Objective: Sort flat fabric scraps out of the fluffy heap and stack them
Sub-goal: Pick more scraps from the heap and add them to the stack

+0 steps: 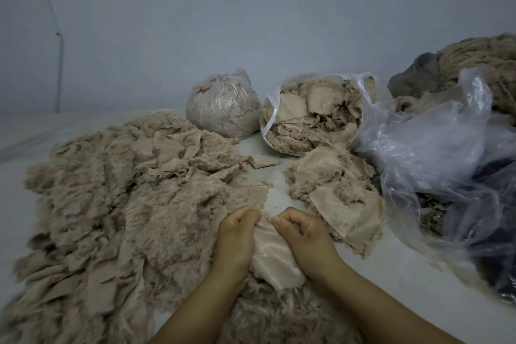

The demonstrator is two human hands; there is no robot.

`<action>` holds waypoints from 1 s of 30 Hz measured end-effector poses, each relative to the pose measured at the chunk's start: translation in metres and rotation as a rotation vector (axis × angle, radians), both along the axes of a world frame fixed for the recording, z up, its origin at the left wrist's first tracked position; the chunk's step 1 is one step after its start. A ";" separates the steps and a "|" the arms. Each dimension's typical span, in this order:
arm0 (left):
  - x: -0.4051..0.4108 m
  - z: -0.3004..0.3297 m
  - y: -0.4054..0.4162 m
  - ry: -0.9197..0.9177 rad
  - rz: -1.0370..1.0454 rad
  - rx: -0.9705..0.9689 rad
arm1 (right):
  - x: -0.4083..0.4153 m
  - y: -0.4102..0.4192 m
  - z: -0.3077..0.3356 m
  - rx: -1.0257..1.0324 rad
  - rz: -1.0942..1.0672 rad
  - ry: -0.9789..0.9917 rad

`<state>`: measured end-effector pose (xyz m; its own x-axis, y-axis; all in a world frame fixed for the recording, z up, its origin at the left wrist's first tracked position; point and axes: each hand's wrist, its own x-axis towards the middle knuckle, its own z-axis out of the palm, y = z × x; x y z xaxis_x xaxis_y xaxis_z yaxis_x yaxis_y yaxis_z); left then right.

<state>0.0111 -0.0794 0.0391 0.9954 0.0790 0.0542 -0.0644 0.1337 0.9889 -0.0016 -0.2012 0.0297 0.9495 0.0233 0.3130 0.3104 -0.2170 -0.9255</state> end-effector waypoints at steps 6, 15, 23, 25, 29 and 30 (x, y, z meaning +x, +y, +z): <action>0.004 -0.002 0.008 0.120 -0.226 -0.081 | 0.001 -0.002 -0.002 -0.081 0.015 -0.023; 0.006 -0.003 0.006 -0.045 -0.079 0.004 | 0.001 0.001 -0.003 -0.025 -0.006 -0.063; 0.011 -0.005 0.015 -0.135 0.031 0.076 | 0.004 0.003 -0.005 0.147 -0.129 -0.016; 0.008 -0.008 0.011 -0.082 -0.177 0.116 | 0.007 0.001 -0.005 0.179 -0.173 0.020; 0.005 -0.007 0.009 0.009 -0.278 0.100 | 0.012 -0.012 -0.001 0.189 -0.284 -0.034; 0.006 -0.006 0.010 0.014 -0.234 0.050 | 0.014 -0.014 0.000 0.185 -0.307 -0.041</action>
<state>0.0167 -0.0698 0.0329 0.9870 -0.1561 0.0384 -0.0239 0.0940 0.9953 0.0120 -0.2149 0.0295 0.8899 -0.3221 0.3229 0.2941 -0.1357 -0.9461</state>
